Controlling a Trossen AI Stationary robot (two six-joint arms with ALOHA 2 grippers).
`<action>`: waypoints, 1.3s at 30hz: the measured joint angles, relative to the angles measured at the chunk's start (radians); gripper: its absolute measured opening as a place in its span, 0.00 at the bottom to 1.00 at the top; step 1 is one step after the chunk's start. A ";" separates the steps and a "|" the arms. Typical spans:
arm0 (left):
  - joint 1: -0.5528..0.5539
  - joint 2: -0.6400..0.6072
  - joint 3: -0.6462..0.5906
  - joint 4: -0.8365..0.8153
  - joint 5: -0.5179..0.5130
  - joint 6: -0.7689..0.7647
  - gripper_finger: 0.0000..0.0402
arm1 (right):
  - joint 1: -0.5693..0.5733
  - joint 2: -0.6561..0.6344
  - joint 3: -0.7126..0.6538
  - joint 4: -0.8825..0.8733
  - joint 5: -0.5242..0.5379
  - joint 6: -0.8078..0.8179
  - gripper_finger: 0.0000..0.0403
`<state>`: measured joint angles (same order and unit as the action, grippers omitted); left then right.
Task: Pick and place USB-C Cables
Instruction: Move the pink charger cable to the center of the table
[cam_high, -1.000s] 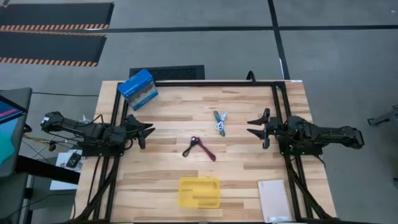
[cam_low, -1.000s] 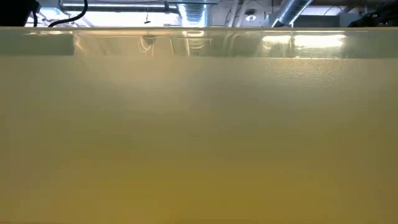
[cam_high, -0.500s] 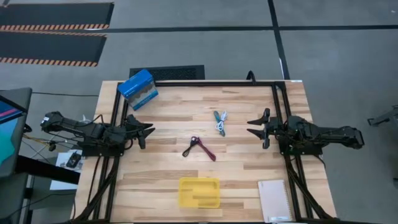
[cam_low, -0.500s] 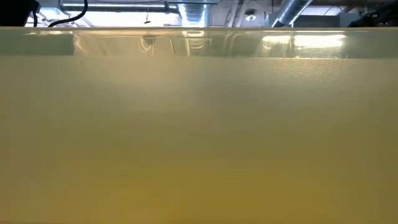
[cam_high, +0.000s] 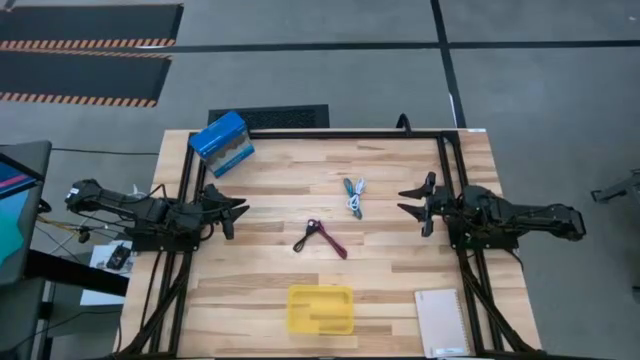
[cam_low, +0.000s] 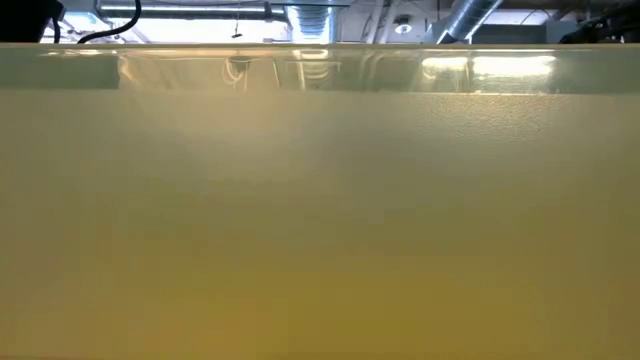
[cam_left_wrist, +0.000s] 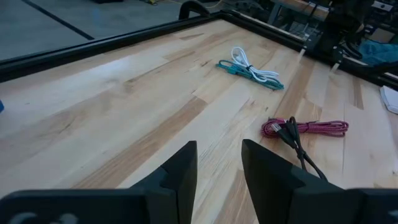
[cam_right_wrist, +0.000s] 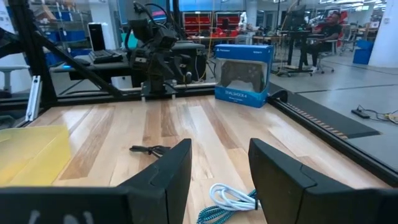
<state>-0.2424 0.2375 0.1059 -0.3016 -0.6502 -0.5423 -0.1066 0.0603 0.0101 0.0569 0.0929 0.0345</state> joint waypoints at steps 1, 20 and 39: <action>0.000 0.000 0.000 0.000 0.000 0.000 0.28 | 0.000 -0.001 0.000 0.001 0.000 0.020 0.46; 0.000 0.000 -0.001 0.030 0.011 -0.073 0.28 | 0.001 -0.002 0.000 0.053 0.019 0.585 0.46; 0.000 0.000 -0.001 0.029 -0.062 -0.268 0.28 | 0.023 0.026 0.001 0.108 0.286 0.593 0.46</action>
<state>-0.2420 0.2375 0.1051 -0.2726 -0.7125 -0.8101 -0.0835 0.0863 0.0113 0.1652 0.3788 0.6272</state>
